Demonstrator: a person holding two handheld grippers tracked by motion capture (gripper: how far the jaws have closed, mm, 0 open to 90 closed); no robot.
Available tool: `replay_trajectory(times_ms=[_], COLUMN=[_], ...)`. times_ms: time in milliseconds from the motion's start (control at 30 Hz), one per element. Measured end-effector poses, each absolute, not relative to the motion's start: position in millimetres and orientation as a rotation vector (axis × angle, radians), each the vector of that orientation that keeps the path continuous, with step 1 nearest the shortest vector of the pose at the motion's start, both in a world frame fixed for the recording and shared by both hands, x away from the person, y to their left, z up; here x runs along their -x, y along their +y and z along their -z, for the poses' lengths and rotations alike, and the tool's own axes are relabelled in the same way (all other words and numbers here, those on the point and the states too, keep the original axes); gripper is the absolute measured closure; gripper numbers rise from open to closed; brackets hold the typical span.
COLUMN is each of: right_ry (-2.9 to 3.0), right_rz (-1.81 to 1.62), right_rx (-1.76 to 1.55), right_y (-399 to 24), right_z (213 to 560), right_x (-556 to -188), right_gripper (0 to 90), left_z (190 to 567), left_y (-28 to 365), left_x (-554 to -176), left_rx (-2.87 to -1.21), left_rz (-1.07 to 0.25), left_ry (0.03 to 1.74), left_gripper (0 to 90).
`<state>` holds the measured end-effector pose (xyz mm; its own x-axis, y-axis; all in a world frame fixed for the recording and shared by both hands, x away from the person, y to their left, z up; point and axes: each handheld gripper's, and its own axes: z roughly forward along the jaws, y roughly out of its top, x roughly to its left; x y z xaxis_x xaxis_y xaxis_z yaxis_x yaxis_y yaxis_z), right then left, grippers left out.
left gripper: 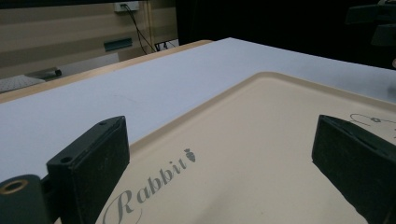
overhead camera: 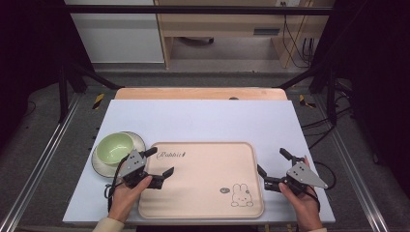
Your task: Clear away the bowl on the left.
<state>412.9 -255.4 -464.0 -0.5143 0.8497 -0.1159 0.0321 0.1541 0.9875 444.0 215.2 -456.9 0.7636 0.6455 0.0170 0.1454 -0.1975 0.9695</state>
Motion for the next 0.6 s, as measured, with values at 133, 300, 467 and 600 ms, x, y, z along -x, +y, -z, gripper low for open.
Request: replay_trajectory(times_ms=[133,300,467,600], right_ry=[1.734,1.723,1.709,1.702], right_rz=[-1.424,-1.437,-1.445,-1.447], right_rx=[-0.846,-0.848,-0.85,-0.851], right_y=[-254.8,-254.9,-255.7,-256.4], right_z=[462.9,459.3,456.8,455.0], right_x=[-412.7,-411.8,-410.1,-408.5], right_gripper=[3.3,3.3,3.4,3.3], left_z=[453.3,450.4,443.7,434.8], left_y=[214.7,215.6,219.1,225.5], left_x=[-443.8,-441.9,-439.7,-434.8], left_rx=[-1.745,-1.733,-1.697,-1.662], left_rz=[-0.536,-0.547,-0.558,-0.586], left_ry=[0.608,0.607,0.602,0.616], left_gripper=[4.4,4.1,4.1,3.9])
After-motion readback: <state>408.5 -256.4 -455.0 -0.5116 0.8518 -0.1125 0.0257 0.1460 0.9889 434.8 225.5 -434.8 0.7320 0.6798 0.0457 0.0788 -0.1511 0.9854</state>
